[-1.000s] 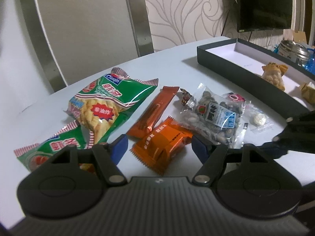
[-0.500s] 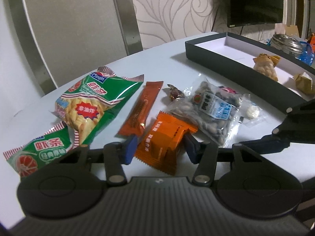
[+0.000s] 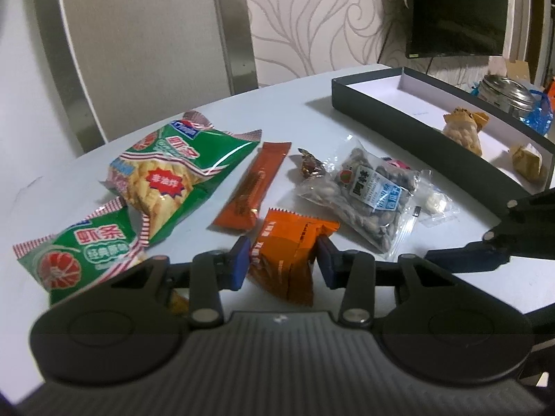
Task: Organize snacks
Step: 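Grasp the orange wrapped packet with left gripper while right approaches small clear candy packet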
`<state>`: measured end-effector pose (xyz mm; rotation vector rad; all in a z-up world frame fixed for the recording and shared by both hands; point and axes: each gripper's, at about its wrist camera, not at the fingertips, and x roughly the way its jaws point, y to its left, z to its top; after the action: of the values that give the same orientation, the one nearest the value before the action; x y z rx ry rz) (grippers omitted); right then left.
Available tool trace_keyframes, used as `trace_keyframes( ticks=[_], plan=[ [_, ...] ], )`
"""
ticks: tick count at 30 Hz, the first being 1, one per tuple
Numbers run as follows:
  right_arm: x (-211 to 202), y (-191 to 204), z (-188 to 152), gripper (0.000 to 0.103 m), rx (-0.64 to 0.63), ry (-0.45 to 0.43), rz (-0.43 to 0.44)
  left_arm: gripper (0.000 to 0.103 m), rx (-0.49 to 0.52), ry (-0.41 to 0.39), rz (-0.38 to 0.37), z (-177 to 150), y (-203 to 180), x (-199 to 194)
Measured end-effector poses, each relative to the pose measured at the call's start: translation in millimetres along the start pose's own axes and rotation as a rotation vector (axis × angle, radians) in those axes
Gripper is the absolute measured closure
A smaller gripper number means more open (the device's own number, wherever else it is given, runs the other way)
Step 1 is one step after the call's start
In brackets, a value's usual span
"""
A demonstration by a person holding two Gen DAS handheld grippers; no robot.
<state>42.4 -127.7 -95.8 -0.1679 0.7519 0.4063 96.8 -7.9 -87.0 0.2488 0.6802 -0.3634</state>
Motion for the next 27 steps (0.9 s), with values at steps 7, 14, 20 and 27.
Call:
trace_keyframes(
  ticks=[7, 14, 20, 27],
  plan=[
    [-10, 3, -1, 0.064, -0.002, -0.019, -0.003, 0.059, -0.006, -0.004, 0.013, 0, 1, -7],
    [-23, 3, 1, 0.064, 0.01, -0.041, -0.011, 0.059, -0.013, -0.012, 0.022, 4, 1, -13],
    [-32, 5, 2, 0.064, 0.007, -0.061, -0.014, 0.059, -0.009, -0.021, 0.028, 7, 0, -19],
    [-41, 6, 5, 0.064, -0.001, -0.081, -0.017, 0.059, -0.006, -0.032, 0.03, 13, -2, -21]
  ],
)
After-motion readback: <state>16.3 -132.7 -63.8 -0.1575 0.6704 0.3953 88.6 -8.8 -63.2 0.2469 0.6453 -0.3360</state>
